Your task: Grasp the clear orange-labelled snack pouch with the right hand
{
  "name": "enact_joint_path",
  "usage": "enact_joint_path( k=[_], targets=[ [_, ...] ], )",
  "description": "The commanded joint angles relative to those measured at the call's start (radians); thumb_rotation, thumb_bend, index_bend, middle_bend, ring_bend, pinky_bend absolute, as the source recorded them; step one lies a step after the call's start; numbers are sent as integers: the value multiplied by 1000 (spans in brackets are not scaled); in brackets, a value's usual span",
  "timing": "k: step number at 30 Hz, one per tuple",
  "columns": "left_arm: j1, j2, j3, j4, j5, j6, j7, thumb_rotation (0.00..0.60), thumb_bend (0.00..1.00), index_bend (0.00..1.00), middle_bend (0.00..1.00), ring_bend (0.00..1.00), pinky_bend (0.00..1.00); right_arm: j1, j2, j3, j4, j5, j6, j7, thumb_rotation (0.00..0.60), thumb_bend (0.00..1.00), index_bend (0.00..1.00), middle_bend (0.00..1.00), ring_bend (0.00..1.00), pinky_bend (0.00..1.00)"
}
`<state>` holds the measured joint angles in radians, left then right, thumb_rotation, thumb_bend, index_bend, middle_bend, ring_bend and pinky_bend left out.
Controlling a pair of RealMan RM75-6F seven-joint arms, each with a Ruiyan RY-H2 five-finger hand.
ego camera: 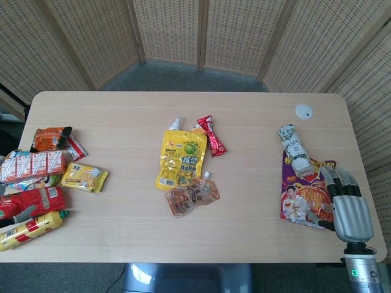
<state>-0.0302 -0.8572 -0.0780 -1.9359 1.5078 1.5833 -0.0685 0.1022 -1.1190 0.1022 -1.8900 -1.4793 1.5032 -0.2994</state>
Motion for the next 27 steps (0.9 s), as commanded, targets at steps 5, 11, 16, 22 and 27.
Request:
enact_joint_path(
  k=[5, 11, 16, 22, 27],
  targets=[
    [-9, -10, -5, 5, -18, -15, 8, 389, 0, 0, 0, 0, 0, 47, -4, -25, 23, -46, -85, 18, 600, 0, 0, 0, 0, 0],
    [-17, -15, -12, 17, -38, -26, 8, 390, 0, 0, 0, 0, 0, 164, 32, -26, 36, -57, -281, 78, 600, 1, 0, 0, 0, 0],
    [-22, -20, -16, 23, -55, -38, 11, 387, 0, 0, 0, 0, 0, 274, 64, -38, 31, -101, -450, 128, 600, 77, 0, 0, 0, 0],
    [-27, -24, -19, 31, -72, -50, 14, 390, 0, 0, 0, 0, 0, 375, 39, -46, 54, -149, -570, 167, 600, 119, 0, 0, 0, 0],
    [-31, -28, -22, 38, -85, -58, 14, 388, 0, 0, 0, 0, 0, 434, -1, -48, 52, -144, -644, 116, 600, 140, 0, 0, 0, 0]
  ],
)
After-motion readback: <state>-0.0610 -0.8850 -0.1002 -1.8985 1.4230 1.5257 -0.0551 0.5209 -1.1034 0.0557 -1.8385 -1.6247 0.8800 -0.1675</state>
